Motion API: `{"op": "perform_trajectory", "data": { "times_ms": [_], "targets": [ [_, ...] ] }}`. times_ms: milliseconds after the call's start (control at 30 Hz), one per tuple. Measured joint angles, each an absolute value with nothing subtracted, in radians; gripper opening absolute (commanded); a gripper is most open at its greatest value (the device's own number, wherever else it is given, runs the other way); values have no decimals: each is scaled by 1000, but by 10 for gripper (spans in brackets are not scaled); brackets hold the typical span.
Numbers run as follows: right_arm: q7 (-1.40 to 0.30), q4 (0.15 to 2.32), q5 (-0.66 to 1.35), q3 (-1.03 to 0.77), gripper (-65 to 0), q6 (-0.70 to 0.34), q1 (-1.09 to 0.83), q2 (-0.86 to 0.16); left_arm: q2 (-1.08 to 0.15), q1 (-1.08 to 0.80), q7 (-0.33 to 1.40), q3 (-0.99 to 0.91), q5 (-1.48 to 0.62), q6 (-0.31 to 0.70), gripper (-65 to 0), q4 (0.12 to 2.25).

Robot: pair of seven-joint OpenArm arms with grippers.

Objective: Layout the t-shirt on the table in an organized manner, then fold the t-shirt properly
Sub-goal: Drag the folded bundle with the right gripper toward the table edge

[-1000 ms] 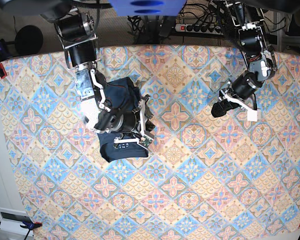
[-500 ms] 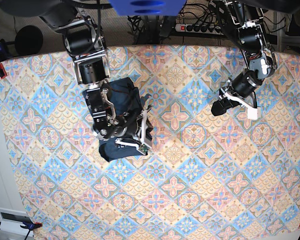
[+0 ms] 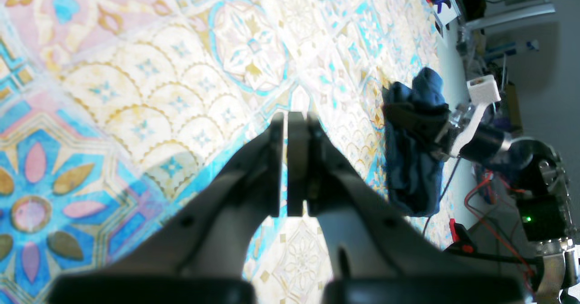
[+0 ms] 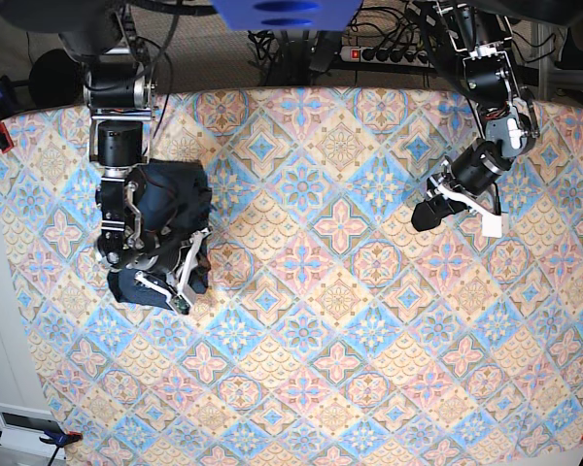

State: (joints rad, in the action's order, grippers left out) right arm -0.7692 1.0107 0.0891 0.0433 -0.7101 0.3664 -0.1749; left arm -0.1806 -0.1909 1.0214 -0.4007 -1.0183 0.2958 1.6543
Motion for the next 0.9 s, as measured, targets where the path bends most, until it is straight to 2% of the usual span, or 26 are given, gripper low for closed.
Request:
{"op": "perform_trajectory", "data": {
  "times_ms": [167,467,633,900],
  "targets": [
    [-805,1066,91,53,-650,-702,355,-194,-180,-189,1022,-398,-1018,296,-650,1654],
    [-952,1518,147,91,-650,-699,191,-200,-179,-189,1026,-396,-1012,296,-650,1654],
    [-1033,1716,154,-15,-650,-701,64,-201,-181,-194,1026,-395,-1012,296,-650,1655],
    [-1052,1817,151,-128,-650,-702,-116,-199,-202,-224,1032,-392,-1011,299,-650,1674]
  ]
}}
